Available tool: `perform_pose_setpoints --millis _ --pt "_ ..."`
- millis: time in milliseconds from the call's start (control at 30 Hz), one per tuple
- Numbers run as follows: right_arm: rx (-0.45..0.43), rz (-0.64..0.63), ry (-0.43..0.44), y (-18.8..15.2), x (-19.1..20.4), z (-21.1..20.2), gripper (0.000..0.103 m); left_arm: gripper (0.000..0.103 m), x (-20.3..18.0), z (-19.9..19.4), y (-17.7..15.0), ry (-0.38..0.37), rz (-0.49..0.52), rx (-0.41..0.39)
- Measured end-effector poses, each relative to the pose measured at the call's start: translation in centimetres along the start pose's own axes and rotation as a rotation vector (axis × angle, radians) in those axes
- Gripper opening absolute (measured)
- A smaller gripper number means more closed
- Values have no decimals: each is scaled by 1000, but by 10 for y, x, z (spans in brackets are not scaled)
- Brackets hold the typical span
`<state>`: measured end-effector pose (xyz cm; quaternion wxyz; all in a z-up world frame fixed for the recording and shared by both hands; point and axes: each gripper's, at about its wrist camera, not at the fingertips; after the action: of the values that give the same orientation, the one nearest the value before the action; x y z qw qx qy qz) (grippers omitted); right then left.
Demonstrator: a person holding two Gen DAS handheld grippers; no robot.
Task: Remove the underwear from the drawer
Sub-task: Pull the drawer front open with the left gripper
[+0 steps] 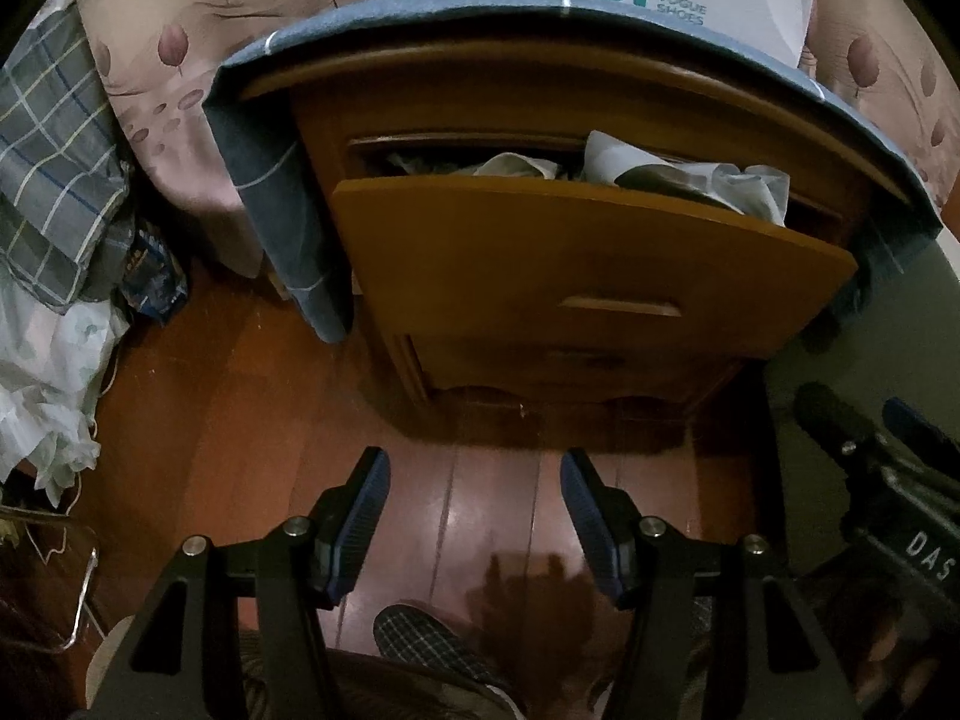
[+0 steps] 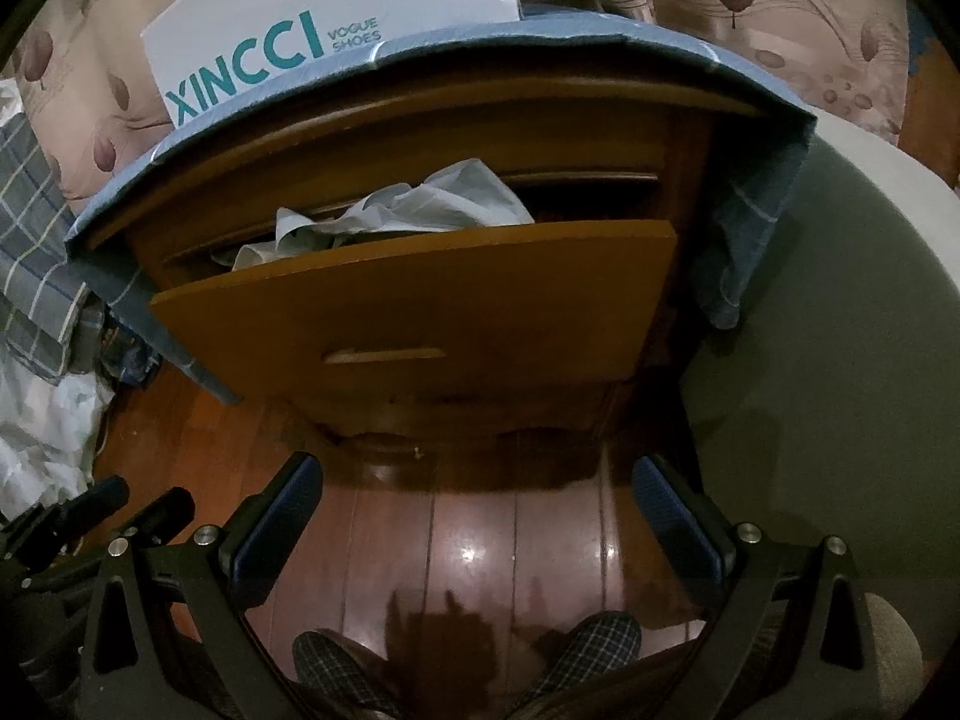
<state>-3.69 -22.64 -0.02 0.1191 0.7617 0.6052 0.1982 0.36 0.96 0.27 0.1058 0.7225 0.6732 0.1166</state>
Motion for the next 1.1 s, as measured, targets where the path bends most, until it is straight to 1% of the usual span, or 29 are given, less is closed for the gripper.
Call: perform_pose_setpoints --millis 33,67,100,167,200,267,300,367,433,500,533,600,667,700,767,800,867,933,1000,1100 --pt "-9 7 -16 1 -1 -4 102 61 0 0 1 -3 -3 1" --pt "-26 22 16 2 -4 -8 102 61 1 0 1 -9 -9 4" --pt "-26 25 27 4 -6 -11 102 61 2 -1 2 -18 -17 5" --pt "-18 -11 -22 10 -8 -21 102 61 7 -3 5 -46 -46 -1" --pt "-26 -29 -22 13 -10 -27 102 61 11 -4 8 -74 -64 5" --pt "-13 -50 -6 20 -15 -35 102 61 19 -4 14 -122 -117 11" --pt "-28 -58 11 24 -21 -40 102 61 24 -4 18 -153 -149 13" --pt "-11 -87 1 32 -29 -46 102 61 36 -4 28 -214 -227 9" --pt "71 -93 29 43 -38 -41 102 61 48 -2 39 -281 -303 7" --pt "92 -88 62 48 -47 -37 102 61 58 4 50 -360 -379 8" --pt "118 -68 103 50 -54 -32 102 61 65 8 57 -402 -424 13" --pt "130 -42 149 47 -59 -26 103 61 72 16 66 -475 -492 16" --pt "151 -22 213 47 -63 -18 103 64 76 22 77 -539 -557 25" --pt "143 -14 254 44 -64 -16 103 65 77 26 81 -555 -579 23" --pt "139 -17 275 44 -63 -16 103 69 78 33 88 -551 -613 32" --pt "146 -20 284 44 -62 -15 103 69 78 39 92 -558 -632 42" --pt "158 -28 282 44 -61 -15 103 69 75 50 98 -566 -664 65" --pt "161 -36 283 43 -59 -16 103 69 76 61 102 -597 -702 81" --pt "181 -44 268 45 -59 -14 103 70 76 71 103 -615 -748 86" --pt "195 -54 251 47 -57 -9 103 73 76 80 107 -655 -785 72"
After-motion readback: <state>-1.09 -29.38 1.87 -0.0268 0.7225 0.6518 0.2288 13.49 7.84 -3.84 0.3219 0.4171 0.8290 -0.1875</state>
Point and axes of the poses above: each gripper's, at about its wrist camera, not at the fingertips, and z roughly the way its jaws point, x to its left, y to its top, and after that the axes turned 12 degrees about x, right-handed
